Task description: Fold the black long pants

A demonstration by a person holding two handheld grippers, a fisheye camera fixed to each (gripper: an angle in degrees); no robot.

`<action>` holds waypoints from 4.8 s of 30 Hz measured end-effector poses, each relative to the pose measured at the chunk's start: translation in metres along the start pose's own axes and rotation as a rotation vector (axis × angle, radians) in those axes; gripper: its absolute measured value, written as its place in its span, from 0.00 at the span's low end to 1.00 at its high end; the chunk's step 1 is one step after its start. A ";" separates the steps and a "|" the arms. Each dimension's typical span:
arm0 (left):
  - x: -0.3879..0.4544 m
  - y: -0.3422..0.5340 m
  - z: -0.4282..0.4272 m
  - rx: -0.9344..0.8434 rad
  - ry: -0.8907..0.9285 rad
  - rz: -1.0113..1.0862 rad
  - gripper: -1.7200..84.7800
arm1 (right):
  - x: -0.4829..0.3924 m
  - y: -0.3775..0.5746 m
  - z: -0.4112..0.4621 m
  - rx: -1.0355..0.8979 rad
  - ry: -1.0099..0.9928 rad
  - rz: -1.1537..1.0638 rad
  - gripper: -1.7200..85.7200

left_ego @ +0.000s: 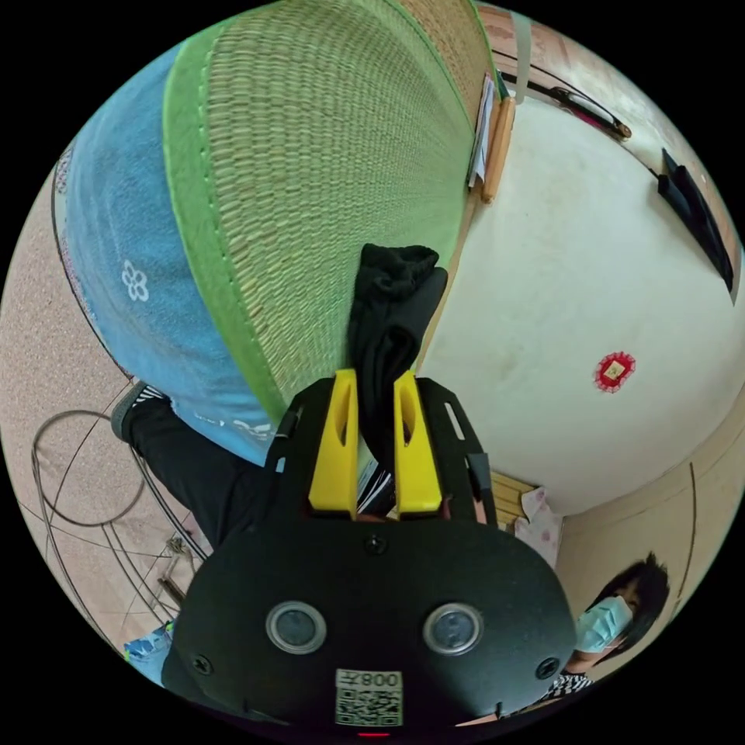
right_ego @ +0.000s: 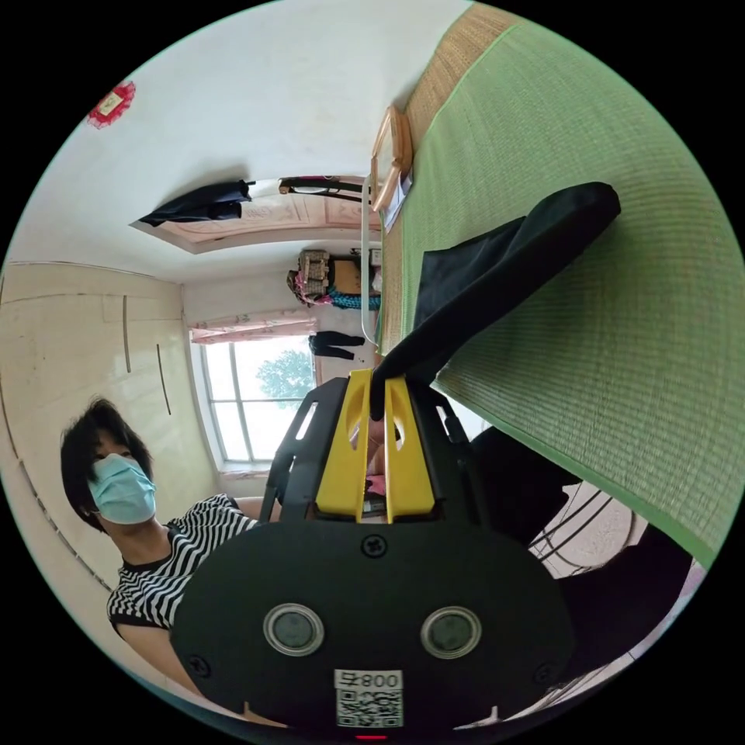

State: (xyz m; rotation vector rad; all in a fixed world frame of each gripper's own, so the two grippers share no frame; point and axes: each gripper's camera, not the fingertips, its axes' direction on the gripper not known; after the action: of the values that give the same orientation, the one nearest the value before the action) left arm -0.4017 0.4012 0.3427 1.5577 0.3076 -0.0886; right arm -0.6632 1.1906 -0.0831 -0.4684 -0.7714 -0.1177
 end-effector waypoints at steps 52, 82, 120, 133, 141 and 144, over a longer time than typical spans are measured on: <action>0.552 0.432 0.162 -0.597 -0.168 0.519 0.08 | 0.436 0.445 -0.339 0.633 -0.153 -0.194 0.04; 0.897 0.762 0.572 -1.144 -0.435 1.038 0.09 | 0.741 0.515 -0.455 0.944 0.110 0.025 0.05; 1.085 1.000 0.580 -0.970 -0.579 1.519 0.02 | 0.673 0.356 -0.488 1.140 0.887 0.131 0.02; 1.095 1.012 0.593 -0.871 -0.656 1.629 0.02 | 0.625 0.133 -0.393 0.666 1.176 -0.135 0.02; 1.098 1.018 0.584 -0.874 -0.464 1.649 0.02 | 0.624 0.103 -0.406 0.684 1.206 -0.169 0.02; 1.084 1.027 0.595 -0.988 -0.475 1.652 0.02 | 0.626 0.093 -0.417 0.685 1.202 -0.162 0.02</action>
State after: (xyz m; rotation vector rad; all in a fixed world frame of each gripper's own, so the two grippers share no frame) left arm 0.9751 -0.0193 1.0576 0.3942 -1.1796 0.8453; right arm 0.0781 1.1276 0.0594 0.3425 0.3577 -0.2395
